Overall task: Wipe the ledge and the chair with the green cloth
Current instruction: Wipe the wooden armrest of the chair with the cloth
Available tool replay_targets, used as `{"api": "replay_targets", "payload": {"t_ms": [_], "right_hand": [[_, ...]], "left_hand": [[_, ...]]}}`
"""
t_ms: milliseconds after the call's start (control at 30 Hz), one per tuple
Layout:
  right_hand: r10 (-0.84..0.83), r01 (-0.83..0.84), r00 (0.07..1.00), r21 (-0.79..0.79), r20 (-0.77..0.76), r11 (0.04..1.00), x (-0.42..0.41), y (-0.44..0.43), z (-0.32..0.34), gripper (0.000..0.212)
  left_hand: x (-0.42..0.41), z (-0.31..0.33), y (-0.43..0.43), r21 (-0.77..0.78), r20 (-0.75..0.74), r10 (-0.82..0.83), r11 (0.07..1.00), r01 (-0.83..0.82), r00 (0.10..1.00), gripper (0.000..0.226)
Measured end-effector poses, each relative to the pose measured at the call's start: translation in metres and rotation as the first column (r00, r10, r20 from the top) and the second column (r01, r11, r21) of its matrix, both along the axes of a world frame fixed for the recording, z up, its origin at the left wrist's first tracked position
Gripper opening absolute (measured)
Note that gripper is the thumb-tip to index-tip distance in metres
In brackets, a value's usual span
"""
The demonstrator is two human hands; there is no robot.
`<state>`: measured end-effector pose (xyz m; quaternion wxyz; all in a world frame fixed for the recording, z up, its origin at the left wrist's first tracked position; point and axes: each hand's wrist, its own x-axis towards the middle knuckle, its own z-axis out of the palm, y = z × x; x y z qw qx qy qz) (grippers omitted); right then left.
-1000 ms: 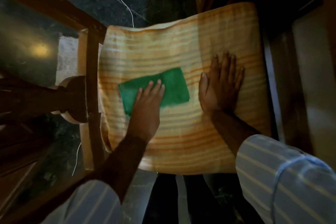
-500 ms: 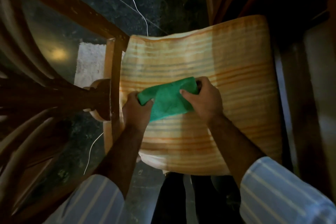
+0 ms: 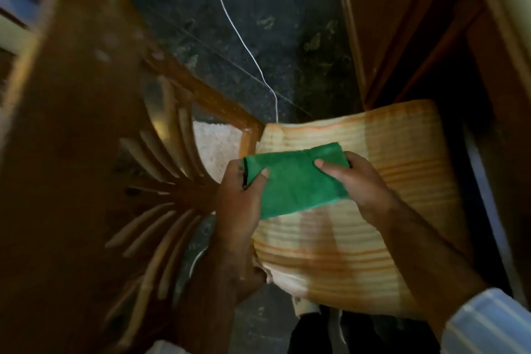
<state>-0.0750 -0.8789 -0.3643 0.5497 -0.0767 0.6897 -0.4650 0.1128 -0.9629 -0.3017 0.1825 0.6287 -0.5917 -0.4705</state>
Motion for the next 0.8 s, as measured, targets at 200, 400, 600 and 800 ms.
{"api": "replay_targets", "payload": {"t_ms": [200, 400, 600, 800], "right_hand": [[0.077, -0.03, 0.981, -0.253, 0.179, 0.967, 0.033, -0.065, 0.091, 0.032], [0.083, 0.0, 0.965, -0.316, 0.248, 0.949, 0.09, -0.107, 0.144, 0.038], [-0.014, -0.289, 0.838, -0.465, -0.546, 0.837, 0.169, -0.101, 0.175, 0.057], [0.16, -0.46, 0.831, -0.498, -0.532, 0.735, 0.221, -0.105, 0.167, 0.068]], "left_hand": [[0.032, 0.146, -0.037, -0.486, 0.337, -0.043, 0.848, 0.213, 0.94, 0.027], [0.059, 0.241, -0.065, -0.649, 0.572, -0.037, 0.591, 0.48, 0.819, 0.031], [0.075, 0.248, -0.094, -0.531, 0.702, -0.141, 0.551, 0.644, 0.699, 0.037], [0.087, 0.224, -0.087, -0.633, 0.581, -0.038, 0.607, 0.481, 0.813, 0.046]]}}
